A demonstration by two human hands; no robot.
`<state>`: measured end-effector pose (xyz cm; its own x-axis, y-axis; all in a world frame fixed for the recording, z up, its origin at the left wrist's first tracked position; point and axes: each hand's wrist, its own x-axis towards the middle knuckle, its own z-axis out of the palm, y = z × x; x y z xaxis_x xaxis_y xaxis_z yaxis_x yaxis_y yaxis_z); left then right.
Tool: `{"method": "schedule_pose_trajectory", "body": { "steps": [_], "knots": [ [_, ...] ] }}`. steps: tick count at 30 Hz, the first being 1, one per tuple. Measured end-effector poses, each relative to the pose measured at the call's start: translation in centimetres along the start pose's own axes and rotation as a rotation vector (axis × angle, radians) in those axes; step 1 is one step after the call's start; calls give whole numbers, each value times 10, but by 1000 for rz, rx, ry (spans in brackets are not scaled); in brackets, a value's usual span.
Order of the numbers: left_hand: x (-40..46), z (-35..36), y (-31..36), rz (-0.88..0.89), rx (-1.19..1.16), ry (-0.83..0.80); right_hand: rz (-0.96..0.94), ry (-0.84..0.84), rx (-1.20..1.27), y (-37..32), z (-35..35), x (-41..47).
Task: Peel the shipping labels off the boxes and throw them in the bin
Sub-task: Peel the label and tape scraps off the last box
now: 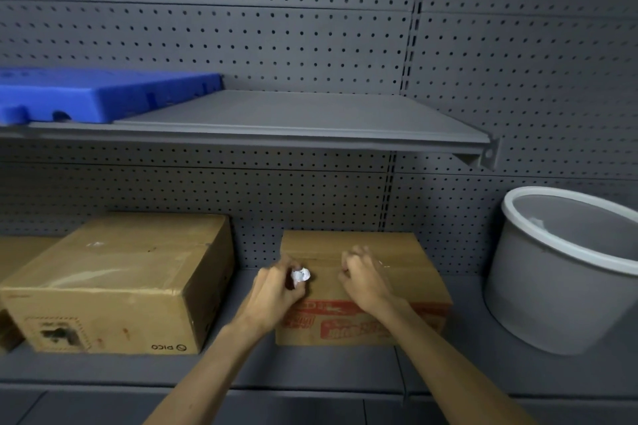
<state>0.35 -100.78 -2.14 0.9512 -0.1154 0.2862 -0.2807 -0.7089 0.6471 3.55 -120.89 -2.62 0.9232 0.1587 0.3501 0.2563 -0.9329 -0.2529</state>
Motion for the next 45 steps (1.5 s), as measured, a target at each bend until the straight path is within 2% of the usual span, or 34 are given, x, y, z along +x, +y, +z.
{"method": "schedule_pose_trajectory", "body": {
  "steps": [4,8,13,16,23,31,37,39,45],
  "knots": [
    [-3,6,-5,16,-37,45,71,18,-20,24,-12,-4],
    [-5,5,-3,107,-62,50,183,45,-66,51,-22,-4],
    [-7,6,0,173,7,112,16,35,-19,11,-3,-1],
    [-6,7,-1,119,8,97,-26,44,-26,0,-1,-1],
    [-5,6,-2,104,-24,66,188,28,-114,49,-26,-7],
    [-3,7,2,61,-31,51,-58,-42,-76,-24,-6,-7],
    [-1,6,0,36,-18,33,173,-33,-161,36,-30,-10],
    [-1,7,0,41,1,30,190,-31,-170,33,-29,-9],
    [0,8,1,81,105,43,-26,-78,-98,-37,-4,-9]
  ]
}}
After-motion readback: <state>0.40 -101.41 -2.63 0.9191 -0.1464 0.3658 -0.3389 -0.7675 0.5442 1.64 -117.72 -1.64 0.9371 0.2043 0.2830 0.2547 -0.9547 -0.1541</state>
